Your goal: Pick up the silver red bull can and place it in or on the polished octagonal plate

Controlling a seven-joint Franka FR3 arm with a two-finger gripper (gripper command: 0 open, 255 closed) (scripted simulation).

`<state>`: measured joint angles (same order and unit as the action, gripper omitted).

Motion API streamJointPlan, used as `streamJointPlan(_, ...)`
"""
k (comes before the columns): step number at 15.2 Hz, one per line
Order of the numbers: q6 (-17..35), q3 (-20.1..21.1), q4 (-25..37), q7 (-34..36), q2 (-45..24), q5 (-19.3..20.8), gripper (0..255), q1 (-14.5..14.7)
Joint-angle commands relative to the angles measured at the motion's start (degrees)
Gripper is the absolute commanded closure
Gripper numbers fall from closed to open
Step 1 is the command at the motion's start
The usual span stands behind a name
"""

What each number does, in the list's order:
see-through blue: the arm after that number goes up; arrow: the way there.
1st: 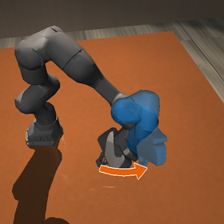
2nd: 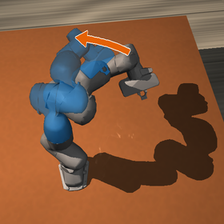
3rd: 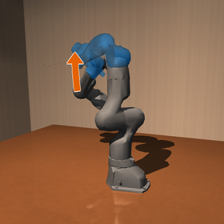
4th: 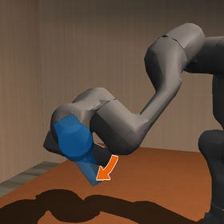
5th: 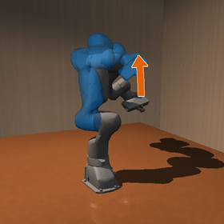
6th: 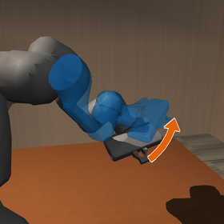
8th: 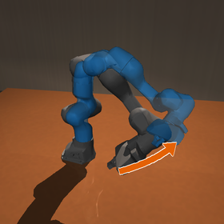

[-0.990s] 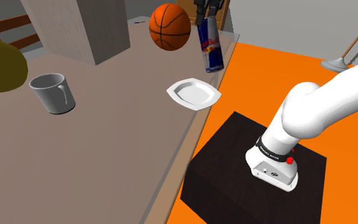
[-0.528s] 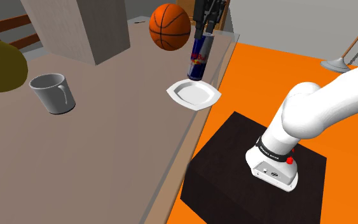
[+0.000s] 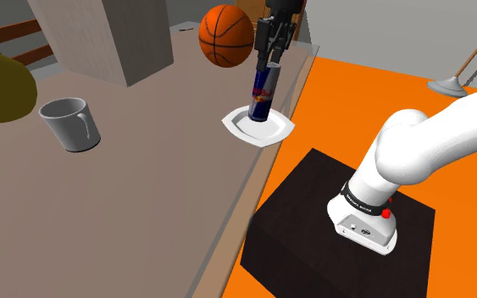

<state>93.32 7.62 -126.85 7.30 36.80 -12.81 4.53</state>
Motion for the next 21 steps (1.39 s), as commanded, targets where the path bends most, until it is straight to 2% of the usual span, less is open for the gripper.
streamJointPlan(1, 1.53, 0.08, -1.77, -0.29, 0.26, -0.1, 255, 0.01)
streamJointPlan(6, 5.78, 0.45, -6.84, -0.94, 1.05, -0.51, 255, 0.13)
streamJointPlan(14, 5.78, 0.44, -6.84, -0.93, 1.05, -0.5, 255, 0.15)
streamJointPlan(15, 5.76, 0.39, -6.81, -0.99, 1.02, -0.47, 0, 0.13)
streamJointPlan(20, 5.78, 0.44, -6.84, -0.93, 1.05, -0.5, 0, 0.15)
streamJointPlan(21, 3.92, 0.1, -4.86, -0.86, 0.9, -0.24, 0, 0.03)
